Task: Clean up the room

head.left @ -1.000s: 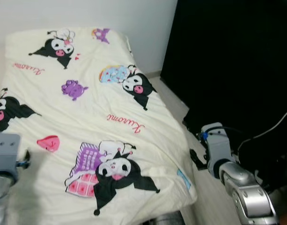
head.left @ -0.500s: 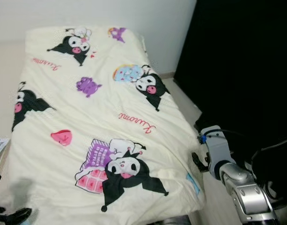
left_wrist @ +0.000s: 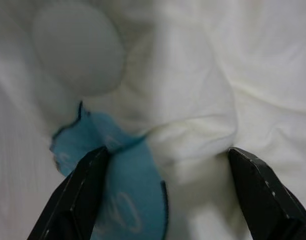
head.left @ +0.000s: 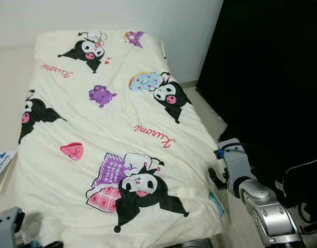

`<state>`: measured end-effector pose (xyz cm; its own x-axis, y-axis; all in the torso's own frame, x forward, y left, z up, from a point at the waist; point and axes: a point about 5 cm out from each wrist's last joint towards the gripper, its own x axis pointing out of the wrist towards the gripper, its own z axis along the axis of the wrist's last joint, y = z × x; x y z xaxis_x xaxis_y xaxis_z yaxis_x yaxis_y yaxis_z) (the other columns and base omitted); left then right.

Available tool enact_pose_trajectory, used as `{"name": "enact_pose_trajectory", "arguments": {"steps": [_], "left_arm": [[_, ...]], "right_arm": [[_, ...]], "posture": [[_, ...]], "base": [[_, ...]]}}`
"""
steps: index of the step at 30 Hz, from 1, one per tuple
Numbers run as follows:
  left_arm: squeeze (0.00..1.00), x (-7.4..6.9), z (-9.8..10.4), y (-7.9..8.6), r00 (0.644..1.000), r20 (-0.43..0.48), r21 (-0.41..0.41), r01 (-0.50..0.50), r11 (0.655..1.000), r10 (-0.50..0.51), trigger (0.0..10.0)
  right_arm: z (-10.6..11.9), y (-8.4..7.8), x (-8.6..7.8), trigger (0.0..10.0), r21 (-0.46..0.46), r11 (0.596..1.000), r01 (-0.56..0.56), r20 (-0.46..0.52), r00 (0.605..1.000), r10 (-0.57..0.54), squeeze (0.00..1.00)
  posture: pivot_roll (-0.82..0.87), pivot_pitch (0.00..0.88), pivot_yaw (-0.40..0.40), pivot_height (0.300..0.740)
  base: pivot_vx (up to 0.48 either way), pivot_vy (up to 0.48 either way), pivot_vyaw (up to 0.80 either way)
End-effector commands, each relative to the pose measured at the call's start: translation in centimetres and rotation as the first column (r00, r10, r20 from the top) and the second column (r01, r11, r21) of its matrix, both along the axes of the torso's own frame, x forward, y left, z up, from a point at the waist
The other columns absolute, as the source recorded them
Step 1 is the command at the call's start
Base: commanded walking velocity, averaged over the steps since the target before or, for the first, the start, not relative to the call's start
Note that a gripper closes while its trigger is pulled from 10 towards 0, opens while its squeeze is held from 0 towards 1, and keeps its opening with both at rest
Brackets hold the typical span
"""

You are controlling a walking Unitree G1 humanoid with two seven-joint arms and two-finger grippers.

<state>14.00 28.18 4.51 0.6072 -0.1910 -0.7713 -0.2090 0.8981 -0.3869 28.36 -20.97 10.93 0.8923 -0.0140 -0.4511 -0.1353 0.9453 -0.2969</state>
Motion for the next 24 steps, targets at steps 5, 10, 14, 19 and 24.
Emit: {"name": "enact_pose_trajectory", "arguments": {"steps": [5, 10, 14, 19, 24], "left_arm": [[0.0, -0.8, -2.1, 0.1, 0.995, -0.088, 0.033, -0.036, 0.999, 0.039, 0.0], [0.0, -0.5, -2.1, 1.1, 0.995, -0.093, 0.123, -0.034, 0.992, 0.046, 0.0], [0.0, 0.6, -1.0, 3.7, 0.994, -0.031, 0.296, -0.087, 0.951, 0.1, 0.0], [0.0, -0.7, -0.6, 6.1, 0.981, -0.043, 0.412, -0.157, 0.897, 0.191, 0.0], [0.0, -3.3, -0.7, 7.4, 0.962, -0.094, 0.463, -0.185, 0.867, 0.255, 0.0]], "right_arm": [[-0.2, -0.5, -0.3, 10.0, -0.019, 1.0, 0.023, -0.001, 1.0, -0.023, 0.0], [-0.1, -0.5, -0.3, 10.0, -0.02, 0.999, 0.026, 0.003, 1.0, -0.026, 0.0], [-0.5, -0.5, -0.5, 10.0, -0.021, 0.999, 0.032, -0.004, 0.999, -0.032, 0.0], [-0.6, -0.3, -0.5, 10.0, -0.023, 0.999, 0.03, -0.008, 1.0, -0.03, 0.0], [-0.6, -0.4, -0.5, 10.0, -0.027, 0.999, 0.029, -0.009, 1.0, -0.029, 0.0]], "posture": [[-0.08, 0.247, -0.046, 0.58], [-0.09, 0.249, -0.039, 0.58], [-0.08, 0.251, -0.033, 0.58], [-0.08, 0.251, -0.026, 0.58], [-0.07, 0.254, -0.024, 0.58]], "base": [[0.0, 0.0, 0.0], [0.0, 0.0, 0.0], [0.0, 0.0, 0.0], [0.0, 0.0, 0.0], [0.0, 0.0, 0.0]]}}
